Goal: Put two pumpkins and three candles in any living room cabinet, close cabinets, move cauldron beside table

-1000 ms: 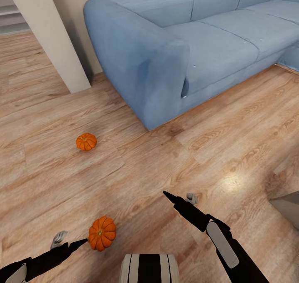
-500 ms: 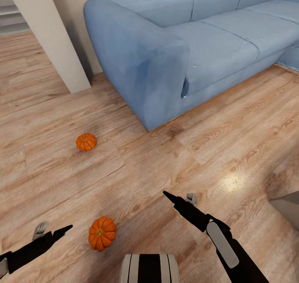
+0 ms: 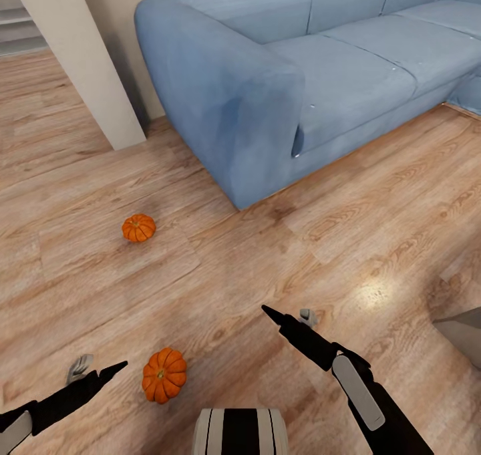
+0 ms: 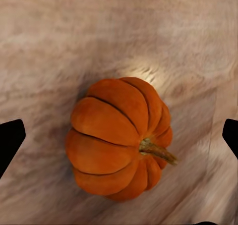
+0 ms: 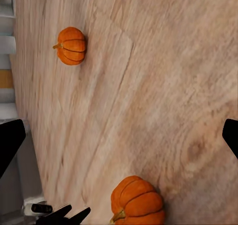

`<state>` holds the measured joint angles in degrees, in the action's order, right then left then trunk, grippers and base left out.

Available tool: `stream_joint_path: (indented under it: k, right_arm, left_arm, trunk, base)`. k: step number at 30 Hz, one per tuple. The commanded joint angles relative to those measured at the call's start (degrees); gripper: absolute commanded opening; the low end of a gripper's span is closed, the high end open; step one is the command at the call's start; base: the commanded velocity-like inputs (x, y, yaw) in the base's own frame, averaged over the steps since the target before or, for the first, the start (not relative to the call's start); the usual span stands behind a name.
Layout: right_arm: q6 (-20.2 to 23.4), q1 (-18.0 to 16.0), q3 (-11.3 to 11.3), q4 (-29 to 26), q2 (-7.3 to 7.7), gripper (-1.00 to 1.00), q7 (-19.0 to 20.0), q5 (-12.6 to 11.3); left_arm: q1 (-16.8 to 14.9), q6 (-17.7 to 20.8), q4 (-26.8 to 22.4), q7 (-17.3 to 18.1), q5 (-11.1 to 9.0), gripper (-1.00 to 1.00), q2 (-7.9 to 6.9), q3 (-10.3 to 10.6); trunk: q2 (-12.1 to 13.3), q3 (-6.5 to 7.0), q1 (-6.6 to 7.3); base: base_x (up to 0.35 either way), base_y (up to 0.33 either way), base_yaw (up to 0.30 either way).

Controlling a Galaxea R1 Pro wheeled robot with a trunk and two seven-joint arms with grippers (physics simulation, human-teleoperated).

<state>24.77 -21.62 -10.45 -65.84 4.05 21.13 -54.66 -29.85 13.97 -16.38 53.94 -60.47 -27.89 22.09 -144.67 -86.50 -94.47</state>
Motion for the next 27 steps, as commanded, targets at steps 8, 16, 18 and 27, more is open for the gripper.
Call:
stream_joint_path:
  k: [8,16,18,27]
  right_arm:
    - [5.49,0.02,-0.87,-9.05,0.33,1.00,0.12,-0.36]
    - [7.82,0.05,-4.76,-14.03,0.31,1.00,0.55,-0.44]
    - [8.27,0.05,-5.17,-14.62,0.29,1.00,0.57,-0.45]
    - [8.79,0.06,-6.09,-15.15,0.25,1.00,0.52,-0.45]
  left_arm:
    - [-0.03,0.45,-1.60,-3.22,-0.45,1.00,1.91,0.32]
    - [-0.03,0.33,-1.74,-3.30,-0.11,1.00,2.35,0.32]
    - [-0.03,0.34,-1.86,-3.25,-0.10,1.00,2.33,0.32]
    - [-0.10,0.27,-3.17,-3.70,-0.04,1.00,2.83,0.32]
  trunk:
    - [-0.11,-1.58,-0.17]
    - [-0.19,-2.91,-0.33]
    - [-0.19,-2.91,-0.33]
    - [-0.24,-3.80,-0.43]
  base:
    - [0.000,0.000,0.000]
    - [0.000,0.000,0.000]
    - [0.000,0.000,0.000]
    - [0.000,0.000,0.000]
